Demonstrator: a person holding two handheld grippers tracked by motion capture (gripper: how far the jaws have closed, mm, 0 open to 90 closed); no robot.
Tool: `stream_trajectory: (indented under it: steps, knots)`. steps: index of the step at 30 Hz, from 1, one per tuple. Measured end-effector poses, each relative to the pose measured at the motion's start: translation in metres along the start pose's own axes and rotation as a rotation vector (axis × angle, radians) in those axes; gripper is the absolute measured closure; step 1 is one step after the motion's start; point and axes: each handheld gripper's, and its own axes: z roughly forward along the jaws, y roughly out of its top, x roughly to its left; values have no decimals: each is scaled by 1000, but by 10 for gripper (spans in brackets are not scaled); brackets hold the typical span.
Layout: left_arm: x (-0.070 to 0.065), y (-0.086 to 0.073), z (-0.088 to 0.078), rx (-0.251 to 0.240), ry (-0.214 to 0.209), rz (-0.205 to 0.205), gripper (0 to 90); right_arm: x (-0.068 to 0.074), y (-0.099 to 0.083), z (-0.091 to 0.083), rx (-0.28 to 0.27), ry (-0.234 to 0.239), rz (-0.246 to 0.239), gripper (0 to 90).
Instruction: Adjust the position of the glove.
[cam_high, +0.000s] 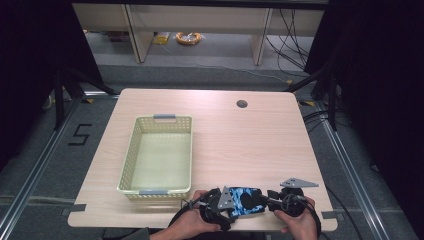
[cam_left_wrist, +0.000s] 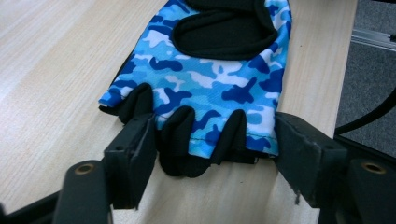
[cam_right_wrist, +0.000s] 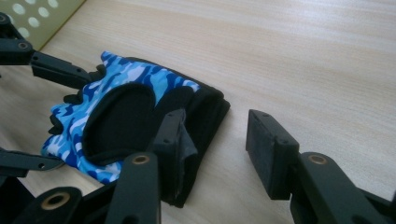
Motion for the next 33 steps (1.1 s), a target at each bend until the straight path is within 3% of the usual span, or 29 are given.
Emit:
stream_trajectory:
  steps: [2,3,5,6,7,8,11,14,16,17,18,19,22,23,24,25,26,27,30,31,33]
  knots:
    - [1,0,1,-11,-2,0,366,-1,0,2,11,14,6,603]
    - [1,0,0,-13,-8,-7,442,0,0,3,29,3,12,614]
    - [1,0,1,-27,-8,-3,461,0,-1,4,33,21,28,619]
    - [2,-1,-1,-21,-9,10,501,0,-1,4,36,6,22,625]
    - [1,-2,-1,-30,-3,6,536,-1,-1,7,31,38,31,630]
    - [0,-2,0,-47,0,5,574,-1,-1,7,41,20,32,635]
    - [-3,-3,-1,-50,19,32,659,1,-3,9,42,49,55,691]
    - [-4,-4,-1,-61,35,47,681,3,-5,10,34,58,84,734]
    - [-4,-4,-1,-66,42,63,688,3,-7,11,27,108,128,781]
    - [-4,-4,-1,-67,40,65,693,0,-8,11,16,96,105,788]
    - [-5,-5,-1,-72,43,58,697,2,-9,10,25,108,146,806]
    - [-5,-5,0,-76,48,60,703,-1,-11,11,-3,115,161,854]
    - [-4,-6,-2,-71,58,60,711,-4,-12,11,-20,127,129,874]
    - [-4,-7,-2,-77,59,58,715,0,-12,11,-31,145,169,875]
    - [-3,-8,-3,-77,59,56,719,-2,-12,11,-46,144,125,876]
    - [-2,-9,-4,-79,64,55,721,0,-11,10,-46,125,117,876]
    - [-2,-10,-5,-82,66,49,722,4,-11,8,-51,151,157,877]
    - [-1,-10,-7,-83,64,57,723,2,-9,8,-65,145,107,877]
    - [-1,-10,-13,-109,70,43,723,6,-8,5,-79,144,103,876]
    - [-1,-9,-18,-109,72,54,723,8,-7,3,-111,172,96,876]
    - [-3,-7,-22,-119,69,48,723,9,-7,2,-125,182,91,876]
